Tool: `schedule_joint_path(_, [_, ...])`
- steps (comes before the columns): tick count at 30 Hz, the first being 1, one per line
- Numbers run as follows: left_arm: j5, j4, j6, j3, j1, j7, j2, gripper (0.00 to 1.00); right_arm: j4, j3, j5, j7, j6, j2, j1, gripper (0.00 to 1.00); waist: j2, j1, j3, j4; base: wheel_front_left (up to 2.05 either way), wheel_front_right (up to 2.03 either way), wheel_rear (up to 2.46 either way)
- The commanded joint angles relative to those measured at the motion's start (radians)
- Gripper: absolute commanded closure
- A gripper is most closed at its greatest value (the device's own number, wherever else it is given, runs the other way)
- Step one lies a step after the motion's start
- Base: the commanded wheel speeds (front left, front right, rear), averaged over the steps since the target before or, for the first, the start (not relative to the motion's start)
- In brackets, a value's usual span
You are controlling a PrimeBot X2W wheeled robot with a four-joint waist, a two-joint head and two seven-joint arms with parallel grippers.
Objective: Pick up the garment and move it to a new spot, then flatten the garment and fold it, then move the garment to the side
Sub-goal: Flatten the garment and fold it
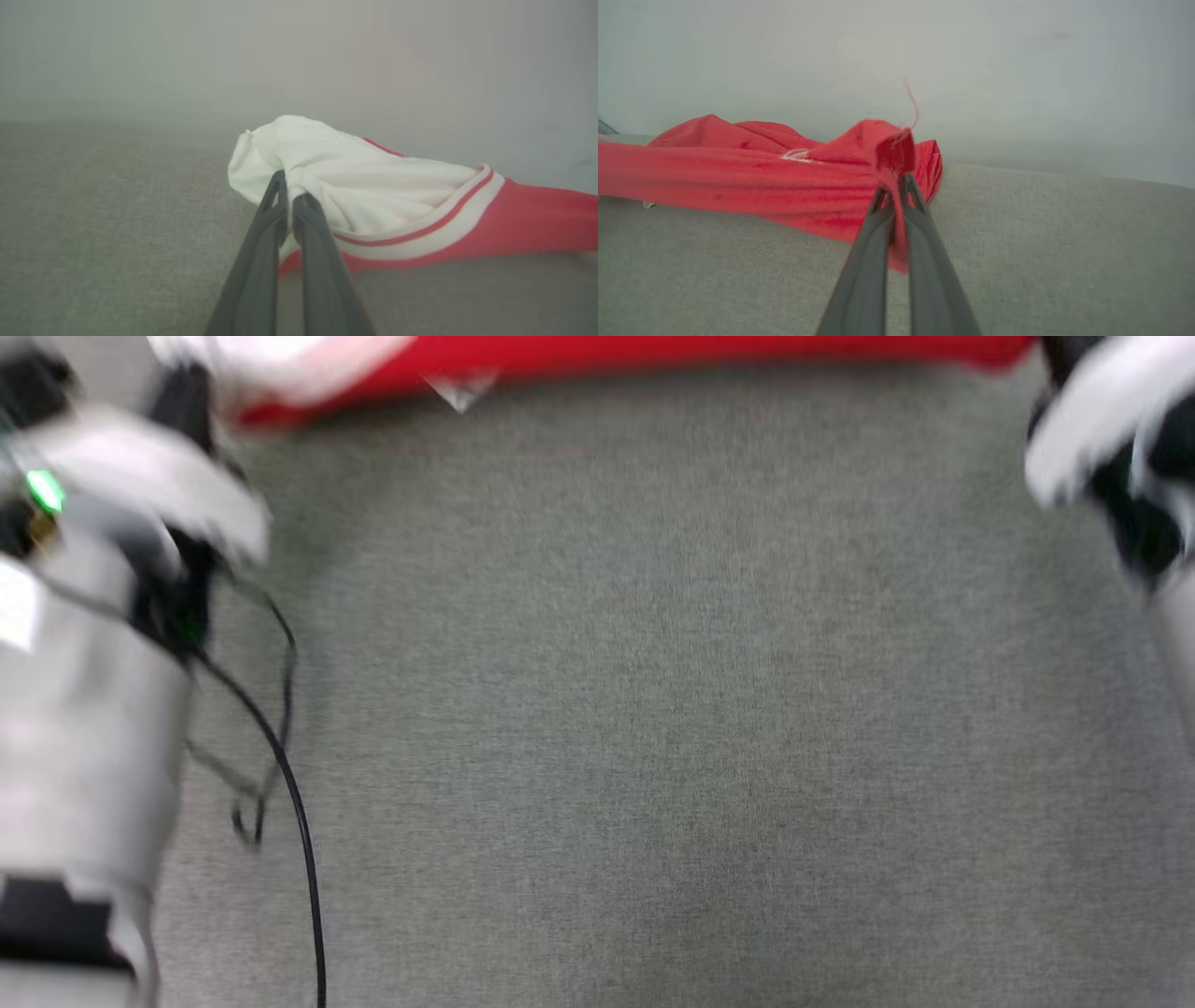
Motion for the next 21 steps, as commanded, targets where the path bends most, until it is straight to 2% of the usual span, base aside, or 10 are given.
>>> schedule_joint_path(1, [-0.014, -0.026, 0.003, -0.006, 0.088, -0.008, -0.001, 1.0, -0.039, 0.014, 0.028, -0.021, -0.002, -0.042, 0.093, 1.0, 0.0, 0.0, -0.067, 0.019, 0.0, 0.0, 0.0])
schedule_joint_path(5, [-0.024, -0.073, 0.004, -0.008, 0.22, -0.015, 0.011, 1.0, -0.101, 0.034, 0.068, -0.028, -0.002, -0.068, 0.234, 1.0, 0.0, 0.0, -0.122, 0.019, 0.0, 0.0, 0.0])
schedule_joint_path(9, [-0.038, -0.148, 0.036, -0.005, 0.389, -0.007, 0.023, 1.0, -0.18, 0.028, 0.098, -0.036, -0.002, -0.099, 0.4, 1.0, 0.0, 0.0, -0.189, 0.012, 0.0, 0.0, 0.0])
schedule_joint_path(15, [-0.052, -0.308, 0.114, -0.007, 0.626, 0.024, 0.049, 1.0, -0.278, -0.012, 0.104, -0.02, -0.003, -0.127, 0.61, 1.0, 0.0, 0.0, -0.283, 0.004, 0.0, 0.0, 0.0])
schedule_joint_path(21, [-0.079, -0.517, 0.211, 0.002, 0.862, 0.094, 0.084, 1.0, -0.373, -0.076, 0.074, 0.014, -0.003, -0.104, 0.811, 1.0, 0.0, 0.0, -0.369, 0.0, 0.0, 0.0, 0.0])
